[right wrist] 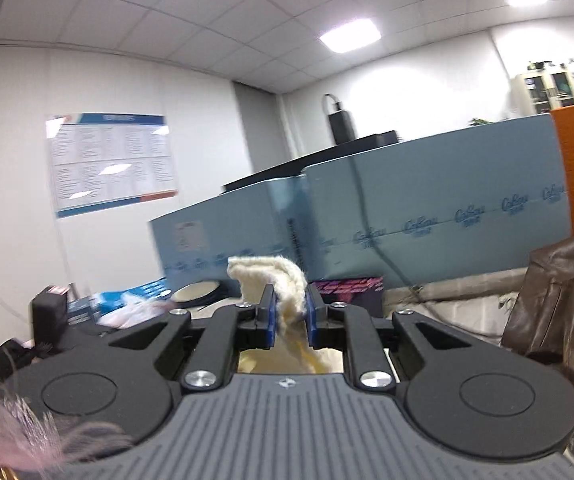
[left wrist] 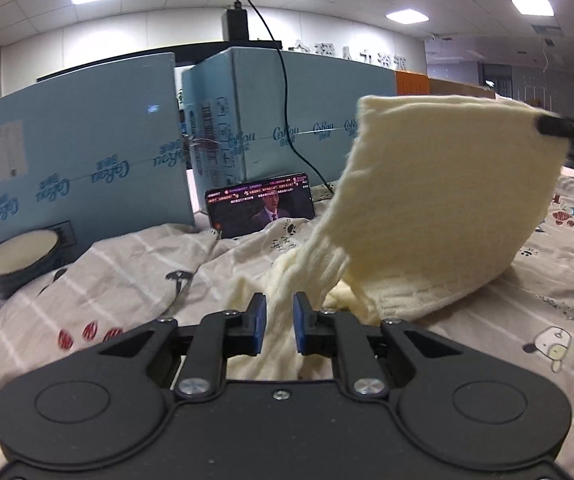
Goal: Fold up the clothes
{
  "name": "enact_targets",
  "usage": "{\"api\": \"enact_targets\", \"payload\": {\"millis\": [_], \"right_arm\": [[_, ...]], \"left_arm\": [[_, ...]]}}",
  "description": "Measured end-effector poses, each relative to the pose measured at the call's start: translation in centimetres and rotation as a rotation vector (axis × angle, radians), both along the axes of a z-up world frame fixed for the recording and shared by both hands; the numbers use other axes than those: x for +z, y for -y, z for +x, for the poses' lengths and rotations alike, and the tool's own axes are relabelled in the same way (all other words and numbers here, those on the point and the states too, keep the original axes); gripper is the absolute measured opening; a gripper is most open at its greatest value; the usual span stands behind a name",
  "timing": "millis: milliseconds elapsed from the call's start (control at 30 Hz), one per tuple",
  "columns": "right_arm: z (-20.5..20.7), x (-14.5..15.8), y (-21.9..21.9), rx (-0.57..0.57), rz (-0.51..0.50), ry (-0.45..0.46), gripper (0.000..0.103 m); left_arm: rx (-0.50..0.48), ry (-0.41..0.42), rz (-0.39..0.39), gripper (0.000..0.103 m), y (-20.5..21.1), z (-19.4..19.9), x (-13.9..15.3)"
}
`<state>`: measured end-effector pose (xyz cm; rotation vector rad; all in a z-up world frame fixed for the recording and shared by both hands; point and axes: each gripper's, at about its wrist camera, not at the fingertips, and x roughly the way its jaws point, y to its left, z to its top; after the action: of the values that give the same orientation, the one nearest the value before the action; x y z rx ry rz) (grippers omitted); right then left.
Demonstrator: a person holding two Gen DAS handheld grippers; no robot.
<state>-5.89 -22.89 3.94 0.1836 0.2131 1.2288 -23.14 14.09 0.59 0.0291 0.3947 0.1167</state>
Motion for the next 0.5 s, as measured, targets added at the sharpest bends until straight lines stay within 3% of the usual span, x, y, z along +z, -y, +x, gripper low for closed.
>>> {"api": "enact_targets", "payload": {"millis": [133,333,400,467,500], "right_arm": [[-1.9,-1.1,1.7,0.12,-0.047,0.014,0.013],[-3.3,-2.7,3.2,0.207,-0.17,-0.032,0.013],[-3.9,-3.4,3.7,0.234,-0.218,-0.051,0.013],[-4.2,-4.4,4.0,0.25,-0.271,-0.071,0.013],[-4.5,-4.9,4.2,0.256,-0.296,-0.077,0.016]], "left_arm": [[0.055,0.019,-0.095,0.016,-0.8,-1.3,-0.1],[0.182,0.079,-0.312,0.017,-2.6,-2.9,0.9],[0.198,0.087,-0.411,0.028,-2.8,-3.5,1.1],[0.16,0.108,-0.516,0.055,-2.6,-4.2,1.2],[0.148,0.109,-0.546,0.062,-2.4,-4.4,1.2]]}}
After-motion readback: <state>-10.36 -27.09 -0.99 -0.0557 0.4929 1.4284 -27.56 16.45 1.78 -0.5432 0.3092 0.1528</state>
